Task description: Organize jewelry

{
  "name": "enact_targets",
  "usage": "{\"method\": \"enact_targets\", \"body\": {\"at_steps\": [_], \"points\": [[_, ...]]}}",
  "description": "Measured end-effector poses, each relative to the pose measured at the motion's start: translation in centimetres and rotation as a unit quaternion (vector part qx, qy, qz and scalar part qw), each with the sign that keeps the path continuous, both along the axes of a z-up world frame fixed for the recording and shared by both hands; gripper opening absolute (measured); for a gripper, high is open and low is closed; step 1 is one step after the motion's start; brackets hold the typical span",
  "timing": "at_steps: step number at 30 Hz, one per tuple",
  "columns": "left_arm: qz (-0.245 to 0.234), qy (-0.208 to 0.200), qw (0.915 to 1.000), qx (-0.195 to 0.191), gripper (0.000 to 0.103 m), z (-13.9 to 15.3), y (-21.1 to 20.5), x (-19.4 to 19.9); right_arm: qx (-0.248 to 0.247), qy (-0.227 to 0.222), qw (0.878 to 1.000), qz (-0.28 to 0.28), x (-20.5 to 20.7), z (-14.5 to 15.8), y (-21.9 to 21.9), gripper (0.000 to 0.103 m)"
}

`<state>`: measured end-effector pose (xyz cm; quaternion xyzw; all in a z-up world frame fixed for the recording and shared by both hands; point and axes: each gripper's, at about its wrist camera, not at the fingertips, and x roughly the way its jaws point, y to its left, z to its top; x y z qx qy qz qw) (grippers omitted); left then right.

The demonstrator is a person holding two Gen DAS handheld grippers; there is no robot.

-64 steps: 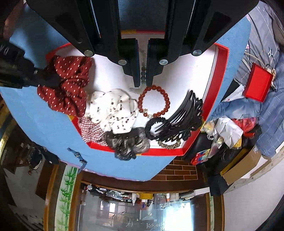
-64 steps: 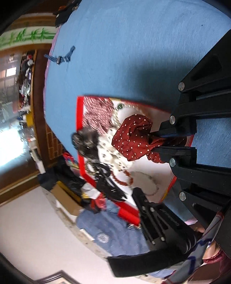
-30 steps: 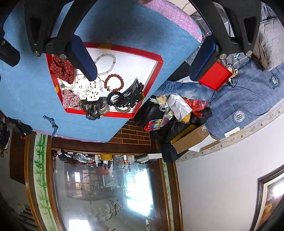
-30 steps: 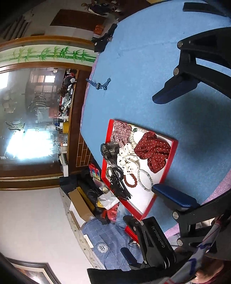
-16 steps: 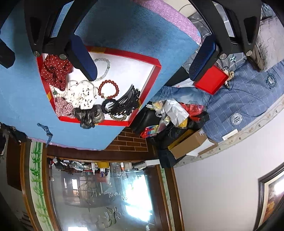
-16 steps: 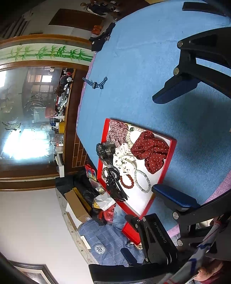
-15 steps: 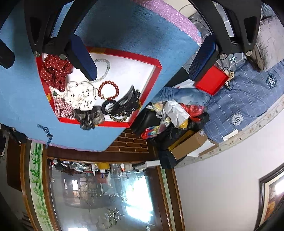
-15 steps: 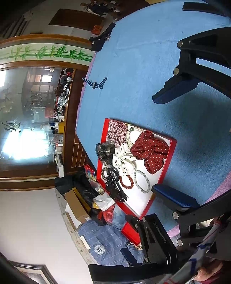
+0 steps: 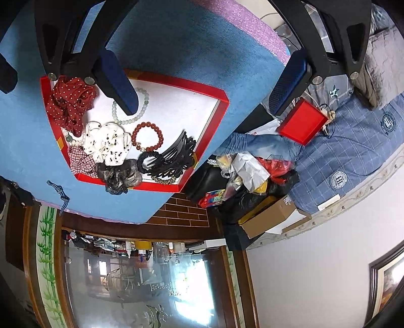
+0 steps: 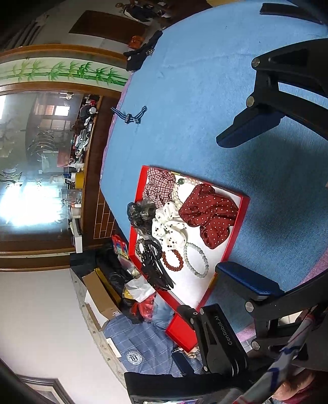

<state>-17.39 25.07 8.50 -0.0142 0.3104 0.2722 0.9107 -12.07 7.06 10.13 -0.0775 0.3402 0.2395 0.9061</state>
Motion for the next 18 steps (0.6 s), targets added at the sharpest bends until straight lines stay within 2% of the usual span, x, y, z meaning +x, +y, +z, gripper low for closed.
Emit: {"method": "enact_targets", "body": {"at_steps": [18], "points": [[0.0, 0.003, 0.9998, 0.017, 0.103, -0.28, -0.4, -0.03, 0.0, 0.007, 1.0, -0.003, 0.05, -0.2, -0.09, 0.094]]}}
